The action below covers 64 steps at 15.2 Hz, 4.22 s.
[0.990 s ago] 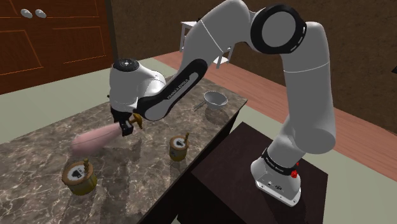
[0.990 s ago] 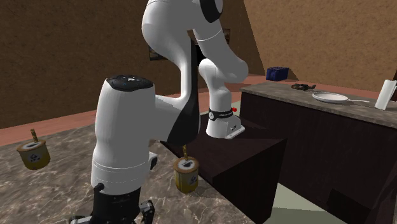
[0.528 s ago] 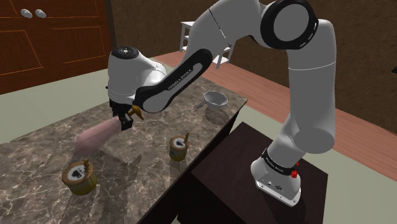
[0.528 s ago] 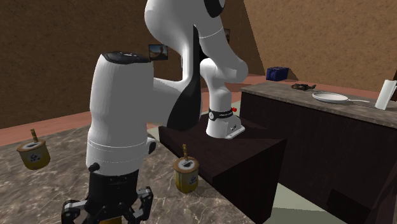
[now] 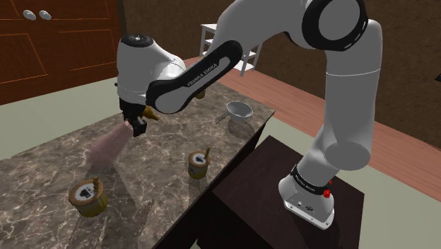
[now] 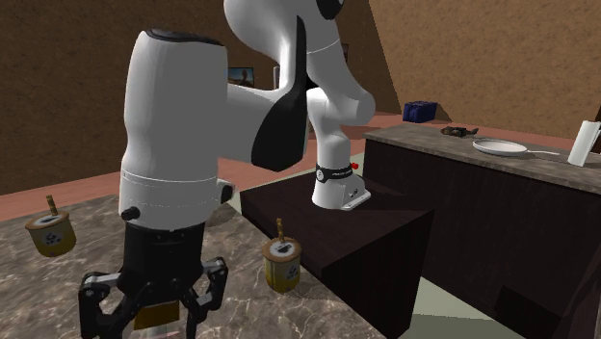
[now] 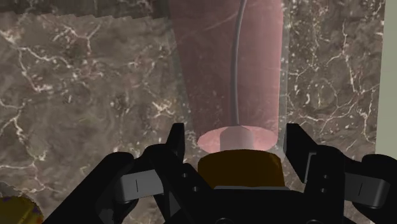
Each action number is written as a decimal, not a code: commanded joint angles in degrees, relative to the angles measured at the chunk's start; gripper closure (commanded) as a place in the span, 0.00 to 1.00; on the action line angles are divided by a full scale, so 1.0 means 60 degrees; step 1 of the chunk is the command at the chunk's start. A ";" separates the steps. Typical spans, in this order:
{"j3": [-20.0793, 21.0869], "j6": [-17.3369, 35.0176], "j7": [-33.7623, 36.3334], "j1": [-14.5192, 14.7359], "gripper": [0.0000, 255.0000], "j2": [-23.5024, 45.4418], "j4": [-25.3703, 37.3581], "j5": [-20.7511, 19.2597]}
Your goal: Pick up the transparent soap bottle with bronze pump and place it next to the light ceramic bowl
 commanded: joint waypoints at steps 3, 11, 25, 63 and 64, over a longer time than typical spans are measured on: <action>0.0178 -0.0362 -0.0233 -0.0121 1.00 -0.0321 0.0075 0.0283; 0.0464 -0.1107 -0.0664 -0.0313 1.00 -0.0889 0.0324 0.0810; 0.0328 0.0393 -0.4331 -0.2917 1.00 -0.3364 -0.2942 0.2987; -0.3429 -0.0716 -1.5511 -0.7602 1.00 -0.2522 -0.1440 0.6871; -0.3491 -0.0833 -1.5703 -0.7726 1.00 -0.2348 -0.1184 0.6904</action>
